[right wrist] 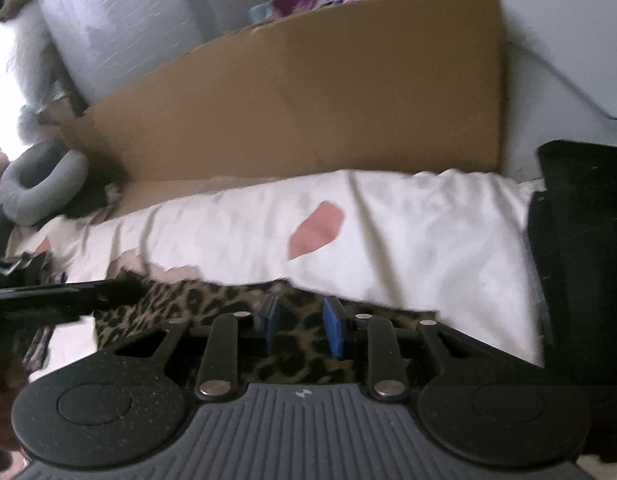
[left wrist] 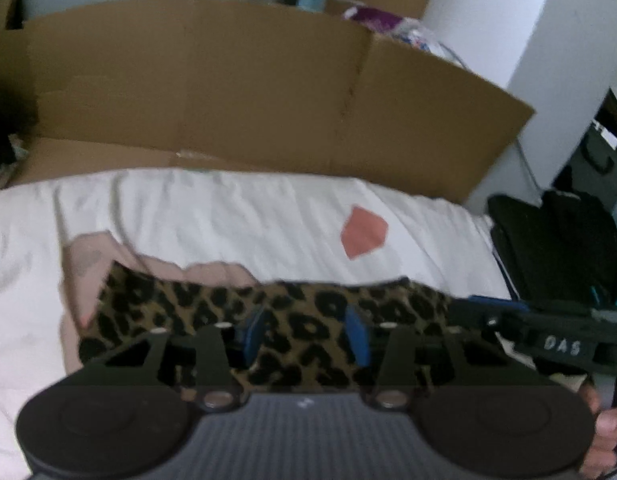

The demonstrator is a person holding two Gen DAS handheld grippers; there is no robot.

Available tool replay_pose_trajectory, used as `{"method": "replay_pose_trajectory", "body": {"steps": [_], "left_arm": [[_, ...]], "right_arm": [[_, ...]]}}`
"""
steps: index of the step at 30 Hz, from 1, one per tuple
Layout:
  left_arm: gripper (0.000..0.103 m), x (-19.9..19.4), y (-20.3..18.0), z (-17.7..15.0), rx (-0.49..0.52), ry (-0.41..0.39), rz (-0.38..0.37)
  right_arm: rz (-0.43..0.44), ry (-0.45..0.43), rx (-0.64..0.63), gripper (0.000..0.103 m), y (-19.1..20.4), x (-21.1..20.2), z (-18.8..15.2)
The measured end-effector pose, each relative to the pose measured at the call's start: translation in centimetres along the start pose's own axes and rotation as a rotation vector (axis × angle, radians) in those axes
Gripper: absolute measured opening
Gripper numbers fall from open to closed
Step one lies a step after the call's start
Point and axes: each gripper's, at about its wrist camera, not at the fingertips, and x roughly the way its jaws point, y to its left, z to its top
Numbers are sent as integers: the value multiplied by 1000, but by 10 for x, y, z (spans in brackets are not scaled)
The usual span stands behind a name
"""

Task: Fold clothes
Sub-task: 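Lower the skirt onto the sheet and open both grippers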

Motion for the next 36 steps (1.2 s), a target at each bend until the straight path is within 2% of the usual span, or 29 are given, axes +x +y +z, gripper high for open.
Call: {"method": "replay_pose_trajectory", "body": {"steps": [7, 12, 21, 26, 32, 36], "left_arm": [[38, 21, -5, -13, -3, 55, -22], [38, 25, -5, -15, 0, 52, -17], [37, 24, -8, -9, -6, 28, -22], [37, 31, -8, -2, 18, 19, -28], [39, 45, 3, -7, -30, 41, -51], [39, 47, -1, -13, 1, 33, -35]], "right_arm": [[56, 39, -84, 30, 29, 14, -17], [39, 72, -98, 29, 29, 29, -25], [48, 39, -133, 28, 29, 19, -22], [44, 33, -164, 28, 35, 26, -16], [23, 26, -196, 23, 37, 41, -8], [22, 29, -210, 21, 37, 50, -10]]}}
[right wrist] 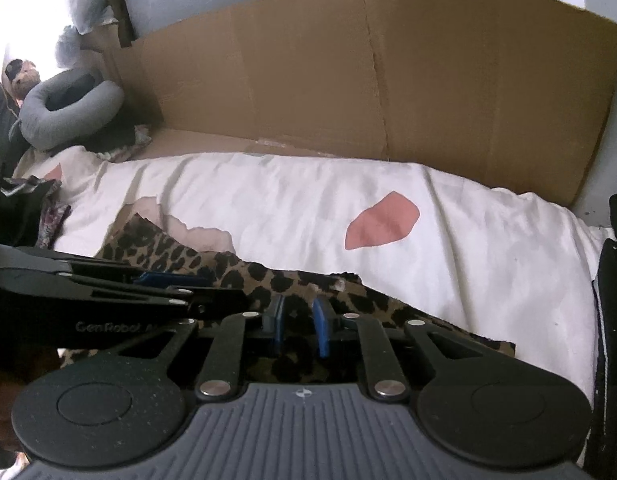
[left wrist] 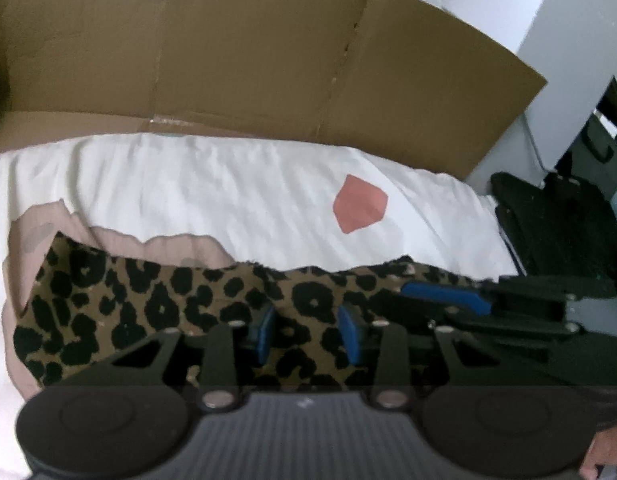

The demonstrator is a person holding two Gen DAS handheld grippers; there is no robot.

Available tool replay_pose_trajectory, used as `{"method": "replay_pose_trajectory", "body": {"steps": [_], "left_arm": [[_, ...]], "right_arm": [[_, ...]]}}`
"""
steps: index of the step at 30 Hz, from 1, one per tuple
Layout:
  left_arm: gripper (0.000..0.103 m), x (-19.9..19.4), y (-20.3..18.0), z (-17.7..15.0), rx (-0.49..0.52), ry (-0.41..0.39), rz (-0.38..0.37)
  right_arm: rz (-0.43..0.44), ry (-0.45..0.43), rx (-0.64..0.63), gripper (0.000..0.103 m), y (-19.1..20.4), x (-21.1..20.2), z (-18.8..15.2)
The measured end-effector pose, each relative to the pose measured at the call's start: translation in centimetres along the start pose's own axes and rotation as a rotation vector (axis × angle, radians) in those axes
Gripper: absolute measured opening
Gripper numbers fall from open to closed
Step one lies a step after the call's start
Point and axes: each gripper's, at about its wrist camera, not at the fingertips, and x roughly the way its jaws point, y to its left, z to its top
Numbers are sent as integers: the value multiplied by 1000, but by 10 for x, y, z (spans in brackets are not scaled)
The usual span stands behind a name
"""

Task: Fold clothes
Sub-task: 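Lower the skirt onto the sheet and open both grippers, then press the skirt flat with both grippers side by side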

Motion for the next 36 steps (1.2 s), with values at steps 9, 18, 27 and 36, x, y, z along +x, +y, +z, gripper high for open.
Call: {"method": "replay_pose_trajectory", "body": {"steps": [9, 18, 27, 36], "left_arm": [[39, 5, -1, -6, 6, -1, 10], [28, -19, -9, -1, -3, -24, 35], [28, -53, -19, -22, 4, -60, 20], [31, -35, -15, -41, 48, -9, 70]], "right_arm": [[31, 36, -2, 17, -8, 16, -10], [10, 61, 0, 17, -3, 12, 1], [35, -49, 40, 19, 5, -35, -17], [20, -5, 16, 19, 19, -27, -44]]}}
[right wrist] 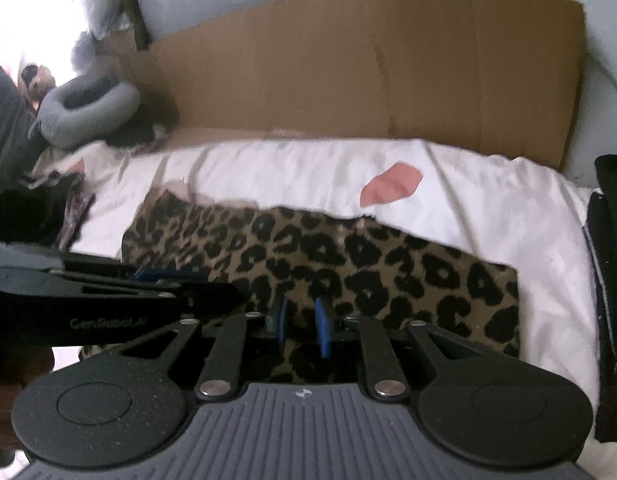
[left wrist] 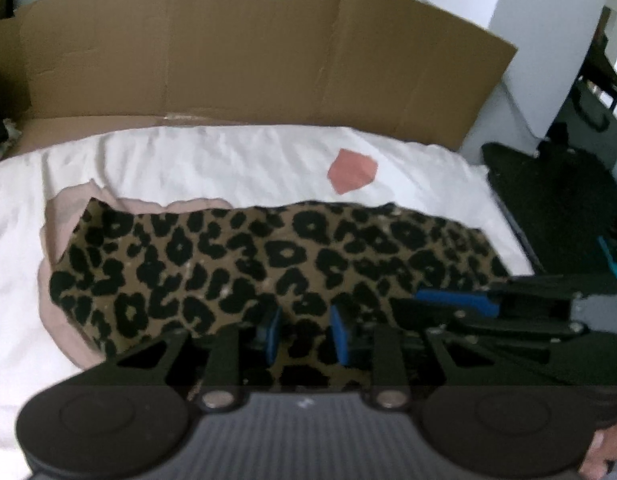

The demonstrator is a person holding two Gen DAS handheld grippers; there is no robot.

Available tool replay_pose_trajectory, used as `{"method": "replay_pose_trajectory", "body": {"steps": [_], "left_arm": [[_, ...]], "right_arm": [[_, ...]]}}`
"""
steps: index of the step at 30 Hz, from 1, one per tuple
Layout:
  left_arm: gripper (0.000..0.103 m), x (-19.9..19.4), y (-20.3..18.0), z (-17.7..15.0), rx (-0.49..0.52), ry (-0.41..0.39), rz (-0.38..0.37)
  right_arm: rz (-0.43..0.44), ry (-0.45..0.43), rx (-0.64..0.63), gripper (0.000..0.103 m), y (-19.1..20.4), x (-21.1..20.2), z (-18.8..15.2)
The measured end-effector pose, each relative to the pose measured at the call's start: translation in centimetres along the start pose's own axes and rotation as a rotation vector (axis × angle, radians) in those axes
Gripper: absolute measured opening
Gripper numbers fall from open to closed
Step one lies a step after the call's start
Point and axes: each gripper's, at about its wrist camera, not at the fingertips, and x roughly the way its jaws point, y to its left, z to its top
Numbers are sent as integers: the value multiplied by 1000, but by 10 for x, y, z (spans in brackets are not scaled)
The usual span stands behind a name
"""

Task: Fold clothes
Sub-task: 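Press the skirt flat with both grippers side by side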

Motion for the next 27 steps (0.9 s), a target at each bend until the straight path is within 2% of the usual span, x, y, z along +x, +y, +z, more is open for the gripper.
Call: {"method": "replay_pose_trajectory", "body": {"steps": [2, 6, 13, 18, 23, 25, 27], "left_arm": [[31, -1, 7, 1, -19, -3, 7], [28, -8, 22, 3, -37, -11, 74], [28, -40, 35, -5, -96, -36, 74], [28, -52, 21, -18, -102, -21, 33], [35, -51, -2, -34, -78, 12, -24], [38, -49, -10, -43, -78, 22, -62], [41, -45, -17, -49, -61, 31, -70]], "right_arm": [[-28, 10, -18, 19, 0, 4, -3], [-72, 11, 15, 18, -17, 1, -4], [-86, -22, 86, 20, -37, -25, -6], [-63, -39, 105, 20, -30, -44, -10], [-19, -19, 104, 21, -12, -54, -23], [-11, -9, 86, 25, -2, -55, -30], [-20, -2, 47, 38, 9, -55, -39]]}}
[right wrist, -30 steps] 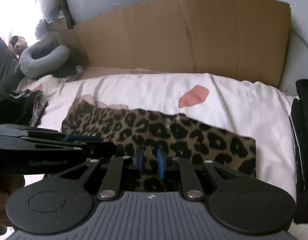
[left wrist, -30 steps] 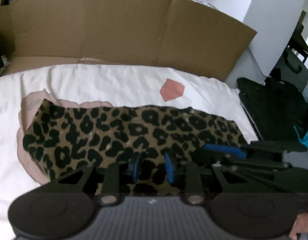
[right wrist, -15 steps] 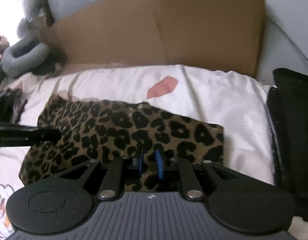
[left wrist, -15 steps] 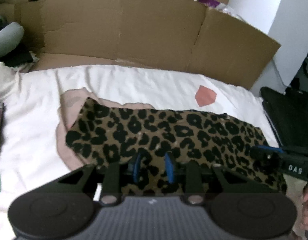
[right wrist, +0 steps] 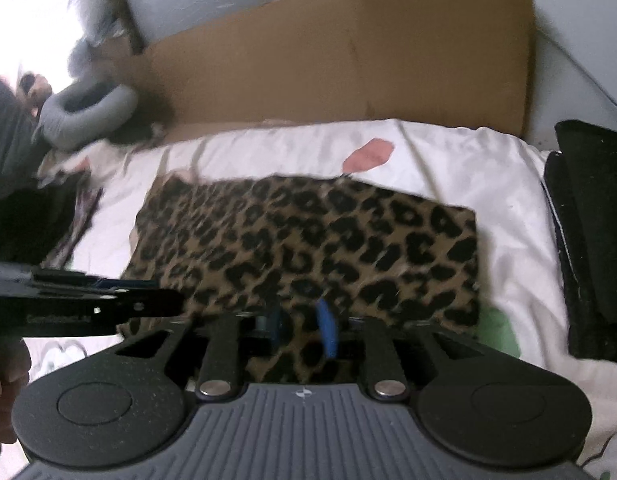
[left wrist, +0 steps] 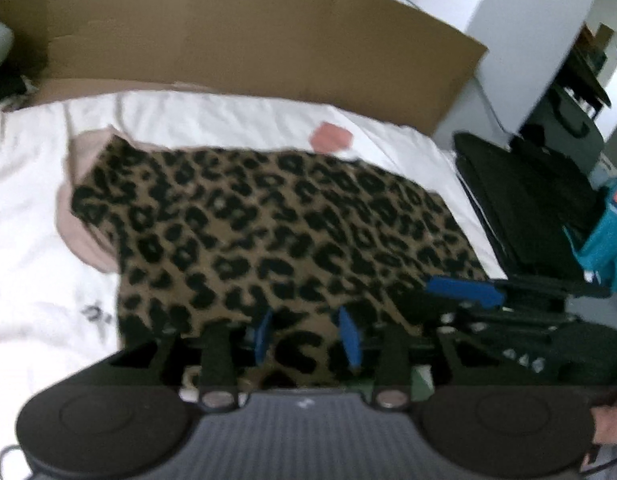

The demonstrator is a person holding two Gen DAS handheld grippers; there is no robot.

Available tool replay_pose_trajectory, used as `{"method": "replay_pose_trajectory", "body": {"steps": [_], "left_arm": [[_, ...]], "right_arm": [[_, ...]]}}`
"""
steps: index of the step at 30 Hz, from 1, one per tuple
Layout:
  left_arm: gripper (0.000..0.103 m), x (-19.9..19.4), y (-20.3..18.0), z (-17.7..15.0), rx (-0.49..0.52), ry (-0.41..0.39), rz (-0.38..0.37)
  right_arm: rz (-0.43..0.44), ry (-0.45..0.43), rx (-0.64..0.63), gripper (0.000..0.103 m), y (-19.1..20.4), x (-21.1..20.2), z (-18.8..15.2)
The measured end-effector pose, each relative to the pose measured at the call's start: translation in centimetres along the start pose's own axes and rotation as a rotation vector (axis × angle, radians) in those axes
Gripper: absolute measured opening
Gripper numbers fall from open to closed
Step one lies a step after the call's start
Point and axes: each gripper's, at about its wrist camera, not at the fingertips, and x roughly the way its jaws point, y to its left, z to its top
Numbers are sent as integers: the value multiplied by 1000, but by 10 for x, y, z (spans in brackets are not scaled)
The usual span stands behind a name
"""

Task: Fold clothes
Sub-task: 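Press the skirt flat with both grippers side by side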

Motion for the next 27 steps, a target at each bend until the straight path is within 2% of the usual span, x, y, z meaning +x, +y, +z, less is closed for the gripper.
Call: {"method": "replay_pose_trajectory", "body": {"steps": [4, 8, 15, 20, 27], "left_arm": [[47, 10, -8, -8, 57, 6, 12], [46, 19, -7, -11, 126, 18, 76], [46, -1, 6, -8, 117, 4, 124], [50, -18, 6, -9, 42, -6, 69], [53, -8, -16, -16, 72, 2, 20]], "right_arm": [[-29, 14, -53, 38, 9, 6, -13], [-75, 34, -62, 38, 0, 12, -20], [-130, 26, -49, 38, -14, -1, -24], [-100, 3, -78, 38, -2, -19, -24], [-39, 16, -109, 38, 19, -17, -29]]}}
